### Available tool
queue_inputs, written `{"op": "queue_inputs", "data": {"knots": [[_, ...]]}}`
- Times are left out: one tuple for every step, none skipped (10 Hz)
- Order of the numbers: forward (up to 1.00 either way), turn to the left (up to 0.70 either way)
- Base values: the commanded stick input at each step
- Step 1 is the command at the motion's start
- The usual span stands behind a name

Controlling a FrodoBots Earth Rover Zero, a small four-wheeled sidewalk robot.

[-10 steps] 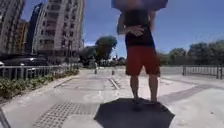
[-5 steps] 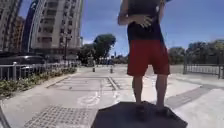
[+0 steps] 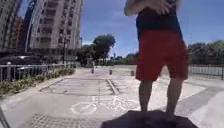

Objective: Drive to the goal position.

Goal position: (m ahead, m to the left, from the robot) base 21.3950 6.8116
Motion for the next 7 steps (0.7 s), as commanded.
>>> {"op": "queue_inputs", "data": {"knots": [[0.45,0.00],[0.45,0.00],[0.45,0.00],[0.45,0.00],[0.45,0.00],[0.45,0.00],[0.45,0.00]]}}
